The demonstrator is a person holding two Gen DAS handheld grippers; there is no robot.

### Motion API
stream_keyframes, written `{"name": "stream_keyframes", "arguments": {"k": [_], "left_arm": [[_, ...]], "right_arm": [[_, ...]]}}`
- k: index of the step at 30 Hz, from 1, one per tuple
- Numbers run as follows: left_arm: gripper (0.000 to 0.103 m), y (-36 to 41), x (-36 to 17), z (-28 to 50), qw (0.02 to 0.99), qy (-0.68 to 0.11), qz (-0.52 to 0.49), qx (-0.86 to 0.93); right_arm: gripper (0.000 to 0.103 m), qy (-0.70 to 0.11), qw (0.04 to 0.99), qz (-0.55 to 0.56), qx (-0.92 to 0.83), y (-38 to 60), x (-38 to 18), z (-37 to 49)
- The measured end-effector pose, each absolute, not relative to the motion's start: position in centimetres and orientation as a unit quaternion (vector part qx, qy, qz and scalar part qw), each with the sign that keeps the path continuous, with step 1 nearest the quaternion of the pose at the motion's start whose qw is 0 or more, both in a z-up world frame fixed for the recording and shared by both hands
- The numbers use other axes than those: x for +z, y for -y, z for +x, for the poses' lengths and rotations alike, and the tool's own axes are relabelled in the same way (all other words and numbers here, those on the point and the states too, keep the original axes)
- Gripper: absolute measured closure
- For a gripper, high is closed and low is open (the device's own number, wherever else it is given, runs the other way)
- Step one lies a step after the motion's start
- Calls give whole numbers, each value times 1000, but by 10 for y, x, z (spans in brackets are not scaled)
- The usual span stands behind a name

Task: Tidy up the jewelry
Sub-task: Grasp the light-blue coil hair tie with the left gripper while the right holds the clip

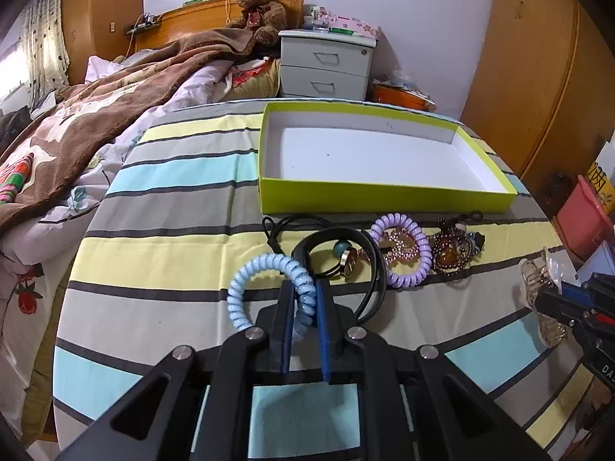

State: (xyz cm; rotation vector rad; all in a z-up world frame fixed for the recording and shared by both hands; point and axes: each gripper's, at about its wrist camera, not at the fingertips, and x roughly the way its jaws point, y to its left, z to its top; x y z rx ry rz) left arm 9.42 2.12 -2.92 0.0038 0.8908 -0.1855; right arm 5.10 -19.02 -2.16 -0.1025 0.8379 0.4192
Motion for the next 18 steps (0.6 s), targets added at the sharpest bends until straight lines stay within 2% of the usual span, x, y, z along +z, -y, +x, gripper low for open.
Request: {"name": "stream_keyframes", "arguments": {"k": [18], "left_arm": [[92,-36,13,84,919,-387,-12,-78]], "right_arm": [[92,-372,909,-47,181,200,11,49]]}}
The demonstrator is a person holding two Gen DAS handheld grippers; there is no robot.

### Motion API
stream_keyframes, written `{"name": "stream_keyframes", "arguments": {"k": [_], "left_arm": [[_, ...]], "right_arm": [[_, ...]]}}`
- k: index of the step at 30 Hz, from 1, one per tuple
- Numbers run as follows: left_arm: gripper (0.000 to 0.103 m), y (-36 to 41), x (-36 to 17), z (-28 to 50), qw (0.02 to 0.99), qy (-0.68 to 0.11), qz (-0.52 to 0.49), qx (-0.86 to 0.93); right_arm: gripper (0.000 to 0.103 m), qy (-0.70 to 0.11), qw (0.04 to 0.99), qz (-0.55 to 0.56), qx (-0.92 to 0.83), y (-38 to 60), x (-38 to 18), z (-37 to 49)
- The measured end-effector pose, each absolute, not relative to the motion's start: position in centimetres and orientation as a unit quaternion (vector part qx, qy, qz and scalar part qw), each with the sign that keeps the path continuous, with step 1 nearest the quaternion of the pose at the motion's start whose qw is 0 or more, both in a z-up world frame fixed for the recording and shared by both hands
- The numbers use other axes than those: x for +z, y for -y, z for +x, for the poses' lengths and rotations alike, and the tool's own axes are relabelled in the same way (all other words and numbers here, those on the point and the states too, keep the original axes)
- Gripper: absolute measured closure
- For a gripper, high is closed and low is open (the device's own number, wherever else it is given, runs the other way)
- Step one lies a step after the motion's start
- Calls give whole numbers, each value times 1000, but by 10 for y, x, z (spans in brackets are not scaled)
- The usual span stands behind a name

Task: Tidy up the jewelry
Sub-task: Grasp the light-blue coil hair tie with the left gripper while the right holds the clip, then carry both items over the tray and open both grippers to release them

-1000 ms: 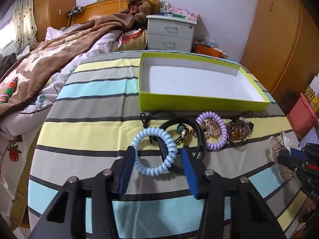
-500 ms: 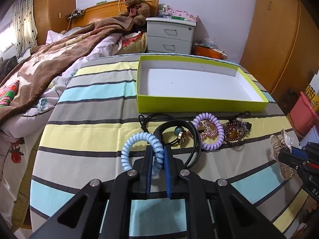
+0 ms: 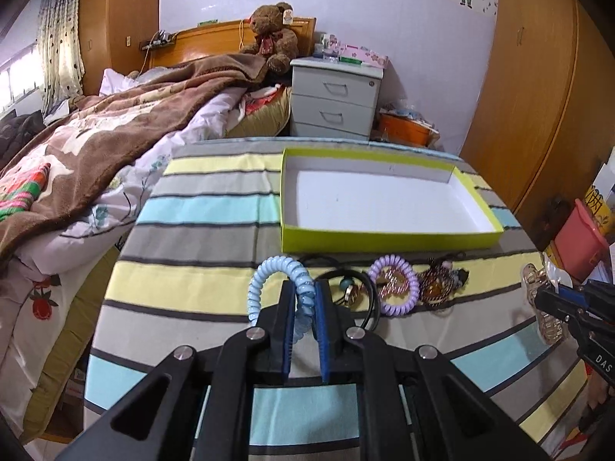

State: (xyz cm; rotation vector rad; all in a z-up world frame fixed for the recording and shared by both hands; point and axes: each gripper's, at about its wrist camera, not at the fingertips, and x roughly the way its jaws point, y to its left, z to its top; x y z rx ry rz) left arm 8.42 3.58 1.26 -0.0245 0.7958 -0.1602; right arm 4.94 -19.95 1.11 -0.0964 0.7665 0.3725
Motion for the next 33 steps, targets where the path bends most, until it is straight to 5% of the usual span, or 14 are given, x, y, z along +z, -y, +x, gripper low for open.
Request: {"name": "stream_keyframes", "arguments": {"k": [16,33], "left_arm": [[92,-17,47,135,925,-364,-5,-110],[92,23,13,228,903,-407,13,-139]], "right_arm": [[92,-356,919,-81,147,200,49,112],[92,-426,893,-87,120,202,1,227]]}}
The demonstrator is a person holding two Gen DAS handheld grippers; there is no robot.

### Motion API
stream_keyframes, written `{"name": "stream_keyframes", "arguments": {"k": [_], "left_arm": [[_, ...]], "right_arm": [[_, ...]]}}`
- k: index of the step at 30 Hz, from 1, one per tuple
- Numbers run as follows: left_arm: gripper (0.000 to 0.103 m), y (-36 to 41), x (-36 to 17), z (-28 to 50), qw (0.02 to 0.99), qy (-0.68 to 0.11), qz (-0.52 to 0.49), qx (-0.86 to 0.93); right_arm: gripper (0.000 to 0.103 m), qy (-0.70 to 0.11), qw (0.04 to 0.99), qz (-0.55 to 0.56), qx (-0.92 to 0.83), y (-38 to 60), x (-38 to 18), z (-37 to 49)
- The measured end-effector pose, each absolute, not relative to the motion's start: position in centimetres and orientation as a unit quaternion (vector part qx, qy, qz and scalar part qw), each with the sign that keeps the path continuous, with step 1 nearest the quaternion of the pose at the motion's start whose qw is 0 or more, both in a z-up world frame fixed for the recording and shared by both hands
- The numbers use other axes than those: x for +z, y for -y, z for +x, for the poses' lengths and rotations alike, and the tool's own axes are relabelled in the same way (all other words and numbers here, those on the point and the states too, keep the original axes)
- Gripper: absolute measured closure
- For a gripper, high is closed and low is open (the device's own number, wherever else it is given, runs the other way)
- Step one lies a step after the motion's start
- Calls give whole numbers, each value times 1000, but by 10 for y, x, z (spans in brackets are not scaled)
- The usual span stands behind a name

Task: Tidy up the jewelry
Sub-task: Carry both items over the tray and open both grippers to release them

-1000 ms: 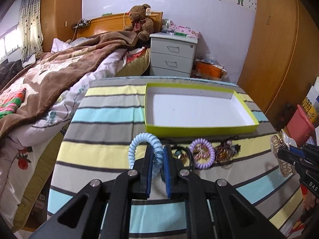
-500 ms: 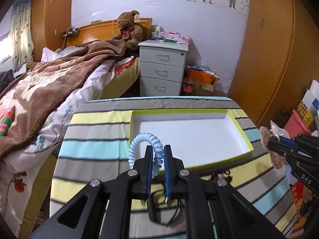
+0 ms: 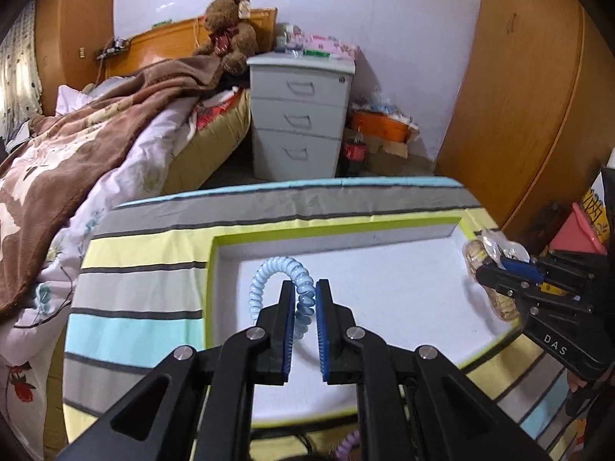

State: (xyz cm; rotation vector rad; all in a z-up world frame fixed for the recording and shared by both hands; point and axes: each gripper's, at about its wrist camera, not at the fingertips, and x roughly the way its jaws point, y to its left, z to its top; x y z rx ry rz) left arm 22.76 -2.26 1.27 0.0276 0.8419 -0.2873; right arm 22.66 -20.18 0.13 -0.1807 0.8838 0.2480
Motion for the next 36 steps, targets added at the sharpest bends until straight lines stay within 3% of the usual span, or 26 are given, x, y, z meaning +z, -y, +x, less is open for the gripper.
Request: {"name": "stream_keyframes", "arguments": {"k": [30,36], "left_arm": [[91,41,-31,264,875,-469,22,-122],[77,37,-33,266,872,-473,14,-122]], "right_arm": [[92,-451,879,-114,107,192,-29,265],[91,-451,879,-113,108,191,-29,265]]}}
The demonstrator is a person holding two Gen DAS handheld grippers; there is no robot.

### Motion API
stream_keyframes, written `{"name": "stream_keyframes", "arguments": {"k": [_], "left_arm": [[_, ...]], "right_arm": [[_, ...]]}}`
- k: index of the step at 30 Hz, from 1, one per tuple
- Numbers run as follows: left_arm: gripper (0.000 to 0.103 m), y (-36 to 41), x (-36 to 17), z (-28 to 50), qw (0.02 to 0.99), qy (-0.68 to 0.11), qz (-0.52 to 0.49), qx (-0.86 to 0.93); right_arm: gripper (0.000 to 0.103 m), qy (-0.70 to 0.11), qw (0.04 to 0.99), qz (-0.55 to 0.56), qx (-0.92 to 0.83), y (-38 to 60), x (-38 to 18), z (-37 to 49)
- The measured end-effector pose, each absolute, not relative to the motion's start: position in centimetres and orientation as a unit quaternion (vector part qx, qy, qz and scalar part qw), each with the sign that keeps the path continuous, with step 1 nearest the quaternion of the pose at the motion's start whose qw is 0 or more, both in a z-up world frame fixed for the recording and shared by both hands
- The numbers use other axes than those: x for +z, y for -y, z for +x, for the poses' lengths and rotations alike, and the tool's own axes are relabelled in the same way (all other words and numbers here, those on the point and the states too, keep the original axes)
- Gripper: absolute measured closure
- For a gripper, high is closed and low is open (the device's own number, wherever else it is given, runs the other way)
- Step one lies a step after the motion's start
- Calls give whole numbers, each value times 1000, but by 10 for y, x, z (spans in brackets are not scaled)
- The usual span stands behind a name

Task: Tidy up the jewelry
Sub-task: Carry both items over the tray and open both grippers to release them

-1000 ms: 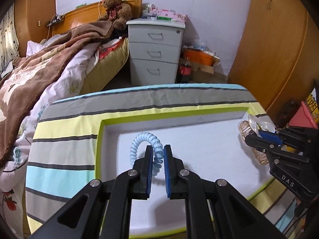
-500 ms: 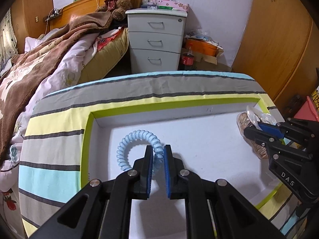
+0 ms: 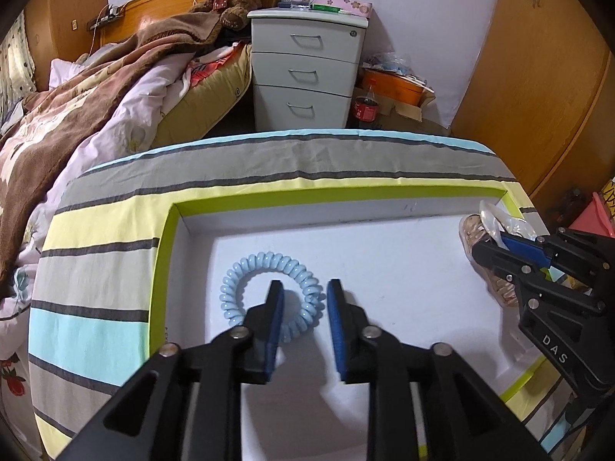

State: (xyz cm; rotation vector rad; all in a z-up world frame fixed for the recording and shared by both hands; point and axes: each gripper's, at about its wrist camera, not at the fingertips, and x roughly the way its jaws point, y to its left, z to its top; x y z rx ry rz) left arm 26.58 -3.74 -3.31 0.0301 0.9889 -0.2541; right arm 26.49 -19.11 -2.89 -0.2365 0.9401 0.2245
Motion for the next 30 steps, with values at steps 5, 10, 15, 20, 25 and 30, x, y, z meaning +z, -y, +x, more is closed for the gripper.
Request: {"name": "stream_keyframes", "arguments": {"k": [5,10,15,20,25,30], "left_arm": [[68,38,-32,265,872,-473,14,-122],[59,39,-31,264,873,-472,10,-124],[49,40,-26,258,875,-467,8,-126],[44,40,-15,249,882,-455,9,-122],[40,35,-1,234,890,-440,2,-121],[37,31,13,215,897,-425,1,-120]], "right_arm": [[86,-449,881,-112,104,190,-28,266],[75,-445,883,-107,106,190,-25,263],[73,-438,887,-98,107,192,-20,259],[73,-426,894,-91,105,192,-10,251],[62,-410,902,-83,106,192,3,237],[62,-398,908,-74,106,192,15,222]]}}
